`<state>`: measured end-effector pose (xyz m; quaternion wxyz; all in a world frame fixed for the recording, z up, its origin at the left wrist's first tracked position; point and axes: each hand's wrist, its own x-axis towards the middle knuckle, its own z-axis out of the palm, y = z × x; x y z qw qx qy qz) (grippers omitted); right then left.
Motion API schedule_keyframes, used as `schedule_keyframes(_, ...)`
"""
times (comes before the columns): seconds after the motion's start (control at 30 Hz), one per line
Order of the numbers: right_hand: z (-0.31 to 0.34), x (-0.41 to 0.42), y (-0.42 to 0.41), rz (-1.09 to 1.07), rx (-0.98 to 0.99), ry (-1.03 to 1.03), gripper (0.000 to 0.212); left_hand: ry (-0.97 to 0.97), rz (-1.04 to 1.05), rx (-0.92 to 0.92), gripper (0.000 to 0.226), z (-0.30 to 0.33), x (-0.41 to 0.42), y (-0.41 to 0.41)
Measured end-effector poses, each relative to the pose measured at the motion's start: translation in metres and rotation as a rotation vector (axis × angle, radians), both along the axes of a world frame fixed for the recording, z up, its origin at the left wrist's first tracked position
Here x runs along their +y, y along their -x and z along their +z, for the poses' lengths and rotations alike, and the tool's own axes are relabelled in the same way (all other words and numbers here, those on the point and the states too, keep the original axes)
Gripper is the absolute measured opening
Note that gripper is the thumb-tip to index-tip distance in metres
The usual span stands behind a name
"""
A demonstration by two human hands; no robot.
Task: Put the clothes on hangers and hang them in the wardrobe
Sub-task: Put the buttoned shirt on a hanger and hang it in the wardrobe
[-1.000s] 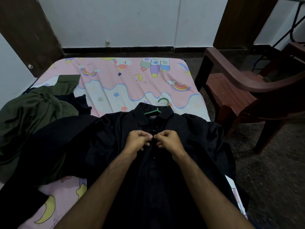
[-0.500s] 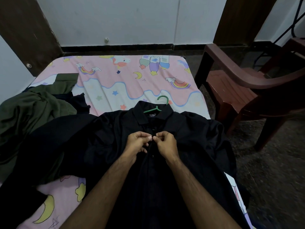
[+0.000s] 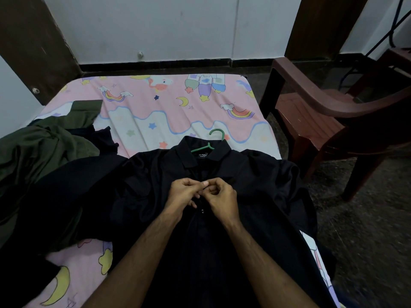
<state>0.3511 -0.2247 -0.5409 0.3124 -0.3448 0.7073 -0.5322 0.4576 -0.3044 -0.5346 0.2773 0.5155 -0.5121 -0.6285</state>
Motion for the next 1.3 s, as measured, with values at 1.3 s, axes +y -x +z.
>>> schedule_keyframes(1.3, 0.026, -0.066, 0.015, 0.042, 0.864, -0.413, 0.022, 0.625, -0.139, -0.588, 0.016, -0.002, -0.042, 0.010)
